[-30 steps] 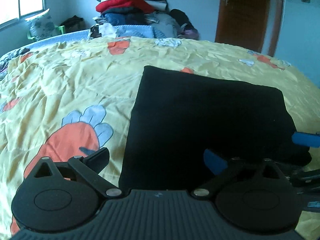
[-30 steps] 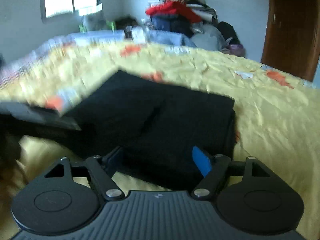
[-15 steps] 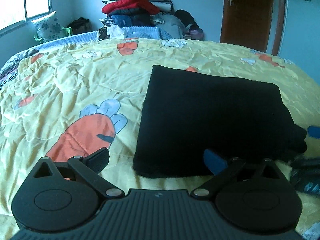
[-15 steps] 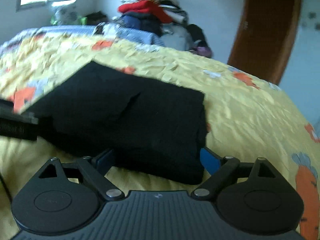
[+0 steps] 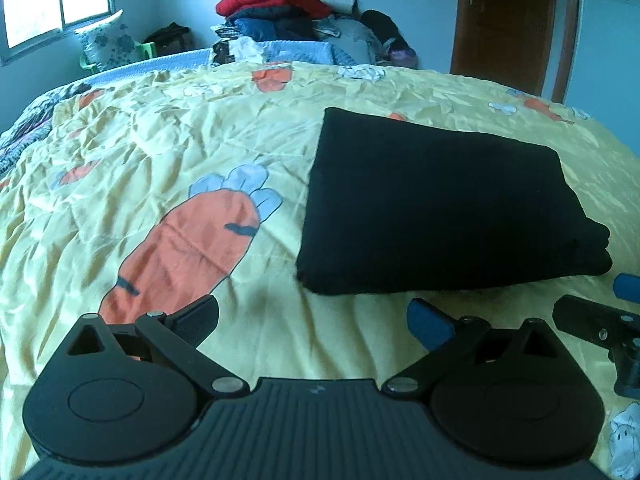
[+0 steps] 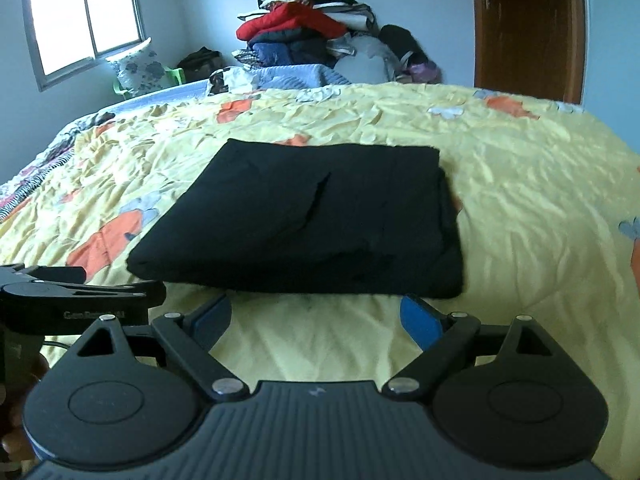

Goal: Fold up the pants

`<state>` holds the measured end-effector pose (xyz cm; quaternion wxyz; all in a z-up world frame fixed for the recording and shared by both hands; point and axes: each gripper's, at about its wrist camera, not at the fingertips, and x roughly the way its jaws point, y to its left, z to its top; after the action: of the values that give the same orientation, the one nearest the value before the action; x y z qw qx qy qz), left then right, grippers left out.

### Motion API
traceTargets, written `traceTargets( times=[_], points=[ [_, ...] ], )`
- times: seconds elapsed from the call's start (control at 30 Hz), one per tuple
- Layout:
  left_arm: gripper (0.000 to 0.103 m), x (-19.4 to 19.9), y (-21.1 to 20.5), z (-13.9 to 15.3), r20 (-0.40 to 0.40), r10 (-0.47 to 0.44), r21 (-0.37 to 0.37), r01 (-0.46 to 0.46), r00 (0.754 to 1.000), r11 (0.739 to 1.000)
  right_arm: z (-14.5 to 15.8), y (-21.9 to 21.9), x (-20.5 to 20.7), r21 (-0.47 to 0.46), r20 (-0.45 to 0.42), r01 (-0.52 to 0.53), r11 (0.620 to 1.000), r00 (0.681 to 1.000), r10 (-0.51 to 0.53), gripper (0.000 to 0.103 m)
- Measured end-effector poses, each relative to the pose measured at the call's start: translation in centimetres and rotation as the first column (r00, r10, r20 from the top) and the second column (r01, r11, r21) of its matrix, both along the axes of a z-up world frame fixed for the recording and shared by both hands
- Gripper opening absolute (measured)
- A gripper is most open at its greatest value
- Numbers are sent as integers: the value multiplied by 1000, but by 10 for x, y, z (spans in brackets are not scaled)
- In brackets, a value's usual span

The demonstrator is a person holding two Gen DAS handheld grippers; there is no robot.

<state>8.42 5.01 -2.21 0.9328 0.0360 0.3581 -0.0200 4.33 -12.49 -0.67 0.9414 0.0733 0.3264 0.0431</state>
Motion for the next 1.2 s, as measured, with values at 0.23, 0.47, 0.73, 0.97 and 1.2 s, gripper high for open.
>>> traceTargets(
  times=[0.23,0.47,0.73,0.97,1.2],
  points=[
    [102,-8,4,-1,-5,2,11,-2,1000,1000,-4,6,-7,-3,-7,0,1000,1000,0,94],
    [101,-5,11,-2,-4,10,-24,-10,1000,1000,-13,-11,-14,-42,44,47,998,998,-45,95],
    [101,-1,3,3,23,30,-74,-28,999,997,-5,-28,3,27,208,-71,997,976,63,95],
    [101,-6,-2,2,44,19,-46,-17,999,999,-23,-35,35,127,64,-83,988,995,76,95],
    [101,-11,-8,1,22,-16,-63,17,1000,998,-17,-7,16,-120,39,41,992,999,-37,97]
  ],
)
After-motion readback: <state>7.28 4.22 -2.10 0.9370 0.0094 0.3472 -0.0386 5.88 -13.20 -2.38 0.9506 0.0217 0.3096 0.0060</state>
